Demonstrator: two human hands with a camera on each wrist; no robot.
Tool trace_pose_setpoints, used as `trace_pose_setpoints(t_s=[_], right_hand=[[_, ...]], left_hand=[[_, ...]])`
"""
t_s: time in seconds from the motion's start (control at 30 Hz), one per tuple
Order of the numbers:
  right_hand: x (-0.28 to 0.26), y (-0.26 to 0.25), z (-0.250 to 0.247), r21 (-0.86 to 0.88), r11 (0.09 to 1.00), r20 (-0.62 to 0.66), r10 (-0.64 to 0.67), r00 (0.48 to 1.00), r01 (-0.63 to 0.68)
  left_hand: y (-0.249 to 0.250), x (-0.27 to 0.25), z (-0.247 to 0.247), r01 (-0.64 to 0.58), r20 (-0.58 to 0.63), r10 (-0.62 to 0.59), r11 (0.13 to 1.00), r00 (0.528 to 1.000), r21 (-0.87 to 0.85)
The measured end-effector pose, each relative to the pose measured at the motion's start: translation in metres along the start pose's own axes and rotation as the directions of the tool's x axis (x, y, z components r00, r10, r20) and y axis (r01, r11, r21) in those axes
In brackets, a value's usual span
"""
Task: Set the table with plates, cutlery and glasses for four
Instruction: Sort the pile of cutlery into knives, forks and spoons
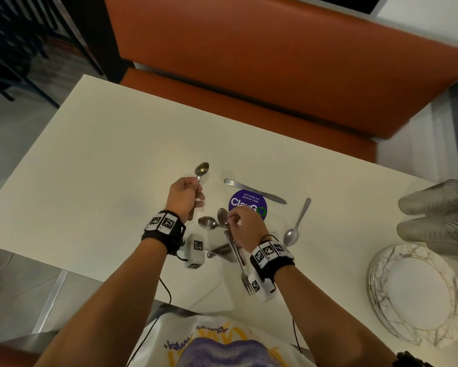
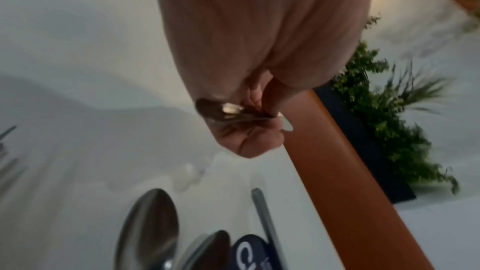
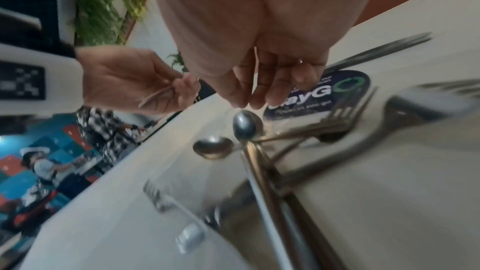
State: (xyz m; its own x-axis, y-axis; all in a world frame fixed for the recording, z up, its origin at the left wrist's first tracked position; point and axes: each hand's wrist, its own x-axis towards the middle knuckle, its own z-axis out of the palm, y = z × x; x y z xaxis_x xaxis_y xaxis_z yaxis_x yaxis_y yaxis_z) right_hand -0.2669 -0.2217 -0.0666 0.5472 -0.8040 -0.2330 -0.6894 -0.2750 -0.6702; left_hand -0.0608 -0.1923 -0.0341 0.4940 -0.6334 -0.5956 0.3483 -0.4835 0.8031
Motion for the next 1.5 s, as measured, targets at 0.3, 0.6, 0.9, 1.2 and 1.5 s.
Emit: trace_pose_setpoints(t_s=[0.3,0.6,0.9,1.2,1.5], right_hand=[[0.068,-0.062,-0.034,0.491,0.870,-0.073,0.080,0.994,-0.034],[0.081,-0.055,-0.036,0.459,0.884,-0.060,0.127,0.990,-0.086],[0.055,-0.003,0.001,-0.057,0.989,0.154,0.142,0.978,-0.135],[0.056,-0.009,-0.001,-0.060,0.982,0.179,0.188,0.966,-0.180],[0.068,-0.006,-0.026,0.120,0.966,-0.060,0.237,0.970,-0.229]], left_hand=[[0.012,-0.025,0.004,0.238,0.312,-0.195,0.965,0.930,-0.108],[-0.005,-0.028,-0.004,0.046,0.161,-0.064,0.992,0.985,0.115],[-0.042,-0.016,-0.025,0.067,-0.001,-0.068,0.983,0.998,0.170],[-0.061,-0.015,-0.021,-0.019,-0.011,0.031,0.821,0.999,0.571],[-0.053,-0.012,-0.031,-0.047,-0.022,0.077,0.779,0.997,0.625]])
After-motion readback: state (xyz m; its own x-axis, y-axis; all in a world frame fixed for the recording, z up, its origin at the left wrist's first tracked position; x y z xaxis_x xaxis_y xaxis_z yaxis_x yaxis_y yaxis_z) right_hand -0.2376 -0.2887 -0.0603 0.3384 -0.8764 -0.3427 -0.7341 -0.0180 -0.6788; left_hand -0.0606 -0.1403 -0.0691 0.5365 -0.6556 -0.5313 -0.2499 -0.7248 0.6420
